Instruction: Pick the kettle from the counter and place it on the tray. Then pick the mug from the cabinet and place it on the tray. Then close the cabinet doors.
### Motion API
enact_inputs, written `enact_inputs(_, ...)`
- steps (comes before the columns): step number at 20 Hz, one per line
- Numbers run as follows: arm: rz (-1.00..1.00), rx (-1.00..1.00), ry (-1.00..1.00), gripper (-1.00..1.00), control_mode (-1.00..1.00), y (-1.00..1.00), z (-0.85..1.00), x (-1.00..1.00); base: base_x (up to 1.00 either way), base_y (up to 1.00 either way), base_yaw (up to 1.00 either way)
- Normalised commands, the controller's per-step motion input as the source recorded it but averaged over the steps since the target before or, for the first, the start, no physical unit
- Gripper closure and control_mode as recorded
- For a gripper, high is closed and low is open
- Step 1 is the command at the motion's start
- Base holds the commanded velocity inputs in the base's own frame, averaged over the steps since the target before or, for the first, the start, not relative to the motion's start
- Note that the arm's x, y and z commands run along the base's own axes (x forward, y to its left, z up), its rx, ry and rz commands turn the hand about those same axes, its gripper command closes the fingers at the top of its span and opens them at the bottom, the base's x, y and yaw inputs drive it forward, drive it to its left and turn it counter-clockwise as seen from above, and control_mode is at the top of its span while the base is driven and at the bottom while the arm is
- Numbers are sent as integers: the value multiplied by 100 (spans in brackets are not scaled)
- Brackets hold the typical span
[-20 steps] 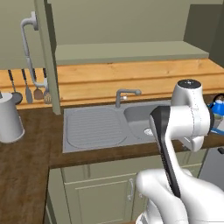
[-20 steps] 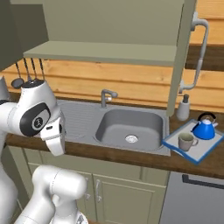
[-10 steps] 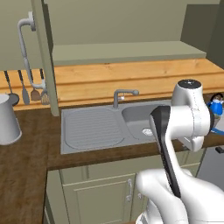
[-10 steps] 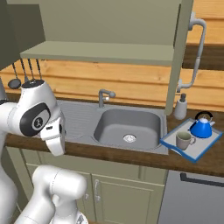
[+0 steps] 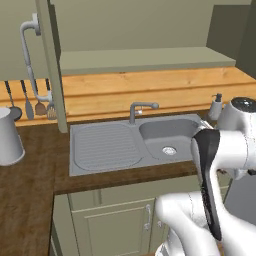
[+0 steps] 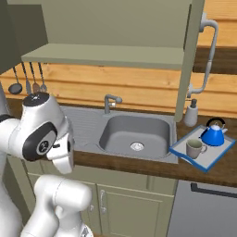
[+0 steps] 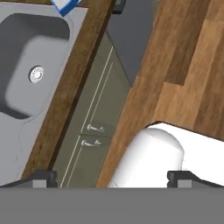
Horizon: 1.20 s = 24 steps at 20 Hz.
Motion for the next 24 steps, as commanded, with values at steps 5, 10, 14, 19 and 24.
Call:
enact_inputs(5, 0, 9, -46, -100, -100, -71, 32, -17, 0, 0, 0)
enact_inputs(10, 0, 18, -48, -100, -100, -79, -1, -22, 0, 0, 0)
enact_inputs(14, 0, 16, -65, -100, -100, -89, -1, -8, 0, 0, 0)
enact_inputs(19, 0, 5, -57, -100, -100, -77, 3, -1, 0, 0, 0)
enact_inputs(24, 0, 7, -41, -100, -100, -82, 16, 16, 0, 0, 0)
